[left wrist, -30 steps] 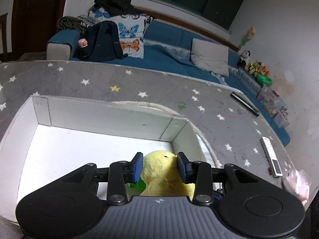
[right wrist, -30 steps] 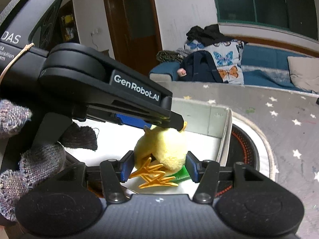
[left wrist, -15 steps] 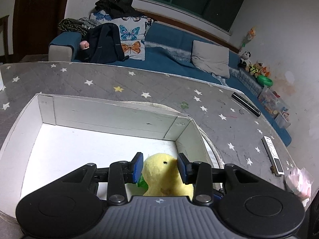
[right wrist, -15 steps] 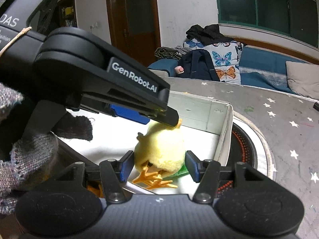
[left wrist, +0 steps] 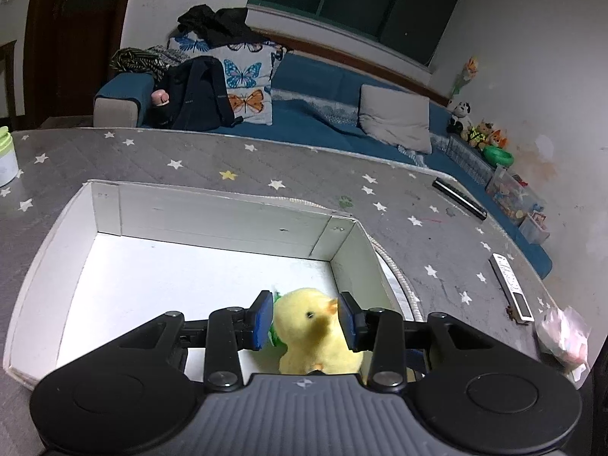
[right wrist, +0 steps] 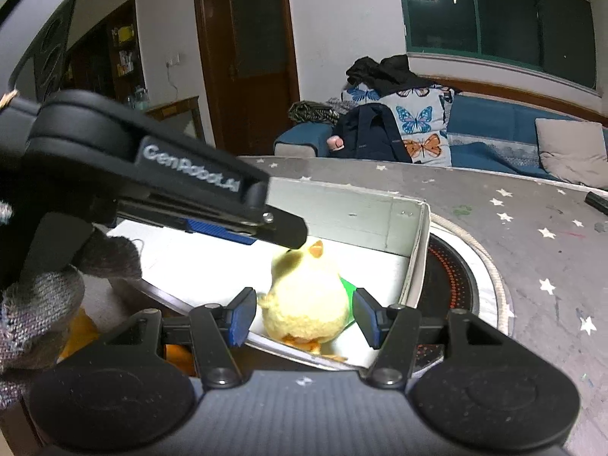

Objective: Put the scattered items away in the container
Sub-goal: 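Lift the fuzzy chick into the white box and release it, then move the left gripper to the yellow squeaky bird and grasp it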

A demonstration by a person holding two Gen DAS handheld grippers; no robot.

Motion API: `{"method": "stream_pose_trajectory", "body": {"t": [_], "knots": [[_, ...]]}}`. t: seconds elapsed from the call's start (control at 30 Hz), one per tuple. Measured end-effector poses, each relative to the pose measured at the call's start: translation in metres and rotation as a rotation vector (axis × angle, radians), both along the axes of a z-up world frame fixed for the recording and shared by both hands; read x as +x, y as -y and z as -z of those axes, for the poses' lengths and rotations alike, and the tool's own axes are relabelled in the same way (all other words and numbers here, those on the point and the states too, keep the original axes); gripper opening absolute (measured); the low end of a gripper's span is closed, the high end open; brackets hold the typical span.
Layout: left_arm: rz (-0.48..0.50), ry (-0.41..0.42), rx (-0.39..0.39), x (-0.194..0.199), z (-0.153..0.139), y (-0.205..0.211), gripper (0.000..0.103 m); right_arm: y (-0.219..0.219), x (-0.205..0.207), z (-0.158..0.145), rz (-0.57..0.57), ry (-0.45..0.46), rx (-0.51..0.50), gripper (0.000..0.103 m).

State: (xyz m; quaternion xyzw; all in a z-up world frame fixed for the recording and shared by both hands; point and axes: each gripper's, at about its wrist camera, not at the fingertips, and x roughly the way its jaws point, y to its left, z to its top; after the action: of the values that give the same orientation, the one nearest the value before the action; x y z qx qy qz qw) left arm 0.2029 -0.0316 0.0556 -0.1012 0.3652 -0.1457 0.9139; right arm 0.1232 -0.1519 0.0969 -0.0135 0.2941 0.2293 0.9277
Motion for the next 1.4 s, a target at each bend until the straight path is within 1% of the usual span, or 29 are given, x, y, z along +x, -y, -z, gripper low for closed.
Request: {"method": "stream_pose_trajectory", "body": {"t": [0.23, 0.5, 0.63, 0.83, 0.93, 1.07, 1.17, 1.23, 1.3, 1.4], "knots": [[0.008, 0.051, 0.027, -0.029, -0.009, -0.007, 0.041, 0.007, -0.017, -0.006, 0.007, 0.021, 0.013, 0.057], [0.029, 0.099, 0.075, -0.070, -0.011, -0.017, 0.041, 0.015, -0.035, -0.013, 0.005, 0.037, 0.033, 0.057], [0.045, 0.112, 0.104, -0.096, -0.006, -0.021, 0.041, 0.020, -0.046, -0.014, -0.003, 0.030, 0.054, 0.057], [0.067, 0.126, 0.154, -0.135, 0.006, -0.024, 0.041, 0.021, -0.061, -0.014, -0.017, 0.018, 0.057, 0.057], [0.080, 0.134, 0.191, -0.151, 0.015, -0.020, 0.041, 0.022, -0.064, -0.012, -0.026, 0.002, 0.076, 0.057], [0.105, 0.144, 0.243, -0.164, 0.030, -0.011, 0.041, 0.022, -0.065, -0.005, -0.031, -0.046, 0.108, 0.057], [0.117, 0.149, 0.289, -0.163, 0.039, -0.001, 0.041, 0.022, -0.061, 0.000, -0.043, -0.104, 0.145, 0.057], [0.119, 0.155, 0.316, -0.160, 0.044, 0.004, 0.041, 0.018, -0.058, 0.003, -0.050, -0.123, 0.157, 0.057], [0.121, 0.158, 0.326, -0.157, 0.047, 0.007, 0.040, 0.015, -0.055, 0.005, -0.055, -0.138, 0.169, 0.057], [0.126, 0.152, 0.330, -0.151, 0.051, 0.009, 0.041, 0.013, -0.047, 0.011, -0.058, -0.191, 0.211, 0.057]]}}
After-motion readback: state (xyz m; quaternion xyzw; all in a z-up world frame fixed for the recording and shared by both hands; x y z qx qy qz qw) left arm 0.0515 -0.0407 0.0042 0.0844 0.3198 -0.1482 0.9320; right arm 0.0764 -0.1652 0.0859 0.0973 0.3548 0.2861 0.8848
